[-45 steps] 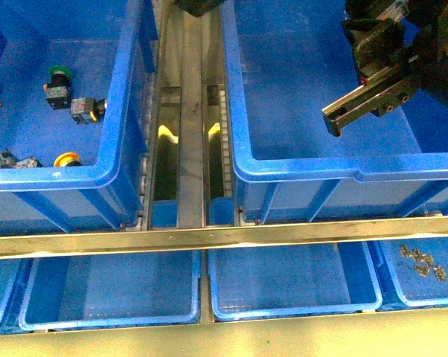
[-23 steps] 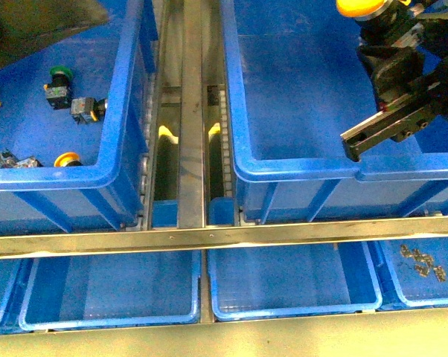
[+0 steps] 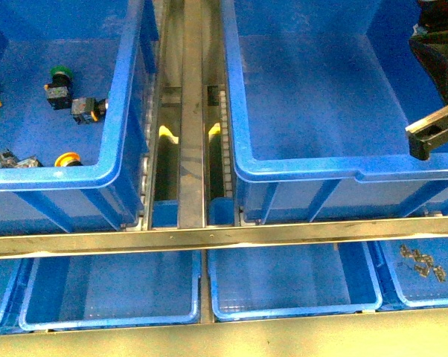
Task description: Pick red and yellow buttons and place in box
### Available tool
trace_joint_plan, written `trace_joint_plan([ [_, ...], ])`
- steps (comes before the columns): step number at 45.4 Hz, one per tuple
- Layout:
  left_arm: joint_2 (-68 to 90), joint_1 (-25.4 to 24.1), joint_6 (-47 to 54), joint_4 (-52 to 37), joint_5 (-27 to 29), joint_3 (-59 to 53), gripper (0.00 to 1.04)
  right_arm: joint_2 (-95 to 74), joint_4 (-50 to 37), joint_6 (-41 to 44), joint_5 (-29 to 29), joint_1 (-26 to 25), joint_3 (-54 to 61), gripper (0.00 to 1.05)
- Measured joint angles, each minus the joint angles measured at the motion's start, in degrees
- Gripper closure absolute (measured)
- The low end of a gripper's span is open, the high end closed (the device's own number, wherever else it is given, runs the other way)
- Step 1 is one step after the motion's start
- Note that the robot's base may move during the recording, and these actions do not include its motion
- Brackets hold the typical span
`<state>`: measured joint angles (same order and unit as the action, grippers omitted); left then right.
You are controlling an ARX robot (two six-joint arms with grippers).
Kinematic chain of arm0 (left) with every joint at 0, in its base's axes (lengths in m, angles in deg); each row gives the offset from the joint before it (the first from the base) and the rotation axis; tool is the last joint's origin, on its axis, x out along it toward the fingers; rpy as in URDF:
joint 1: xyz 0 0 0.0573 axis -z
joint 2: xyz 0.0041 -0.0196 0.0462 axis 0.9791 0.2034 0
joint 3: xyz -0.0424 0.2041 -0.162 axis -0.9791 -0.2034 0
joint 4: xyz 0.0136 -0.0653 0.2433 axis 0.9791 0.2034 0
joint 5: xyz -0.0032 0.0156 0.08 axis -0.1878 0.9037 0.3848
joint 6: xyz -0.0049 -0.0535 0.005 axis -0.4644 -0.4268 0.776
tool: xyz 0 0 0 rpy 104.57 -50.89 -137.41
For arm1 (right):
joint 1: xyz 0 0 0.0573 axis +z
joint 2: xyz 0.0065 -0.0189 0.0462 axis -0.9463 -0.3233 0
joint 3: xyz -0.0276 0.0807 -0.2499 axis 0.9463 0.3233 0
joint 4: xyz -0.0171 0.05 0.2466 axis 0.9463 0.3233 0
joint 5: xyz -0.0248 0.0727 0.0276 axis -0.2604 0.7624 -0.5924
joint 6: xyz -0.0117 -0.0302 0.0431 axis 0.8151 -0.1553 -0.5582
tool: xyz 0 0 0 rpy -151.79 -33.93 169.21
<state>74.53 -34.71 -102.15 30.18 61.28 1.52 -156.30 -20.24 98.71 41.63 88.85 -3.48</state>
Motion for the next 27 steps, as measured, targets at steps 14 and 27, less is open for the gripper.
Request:
trace_joint_plan([
  [14,-19.7,-5.2,42.0,-33.8,8.4,-17.9,0.56,7.0,7.7,-1.6,-3.2,1.8,2.6,0.71],
  [27,-30.4,-23.7,48.8,-26.3,-9.3,-20.8,1.02,11.7,12.7,-4.3,-5.9,3.7,3.2,0.71],
])
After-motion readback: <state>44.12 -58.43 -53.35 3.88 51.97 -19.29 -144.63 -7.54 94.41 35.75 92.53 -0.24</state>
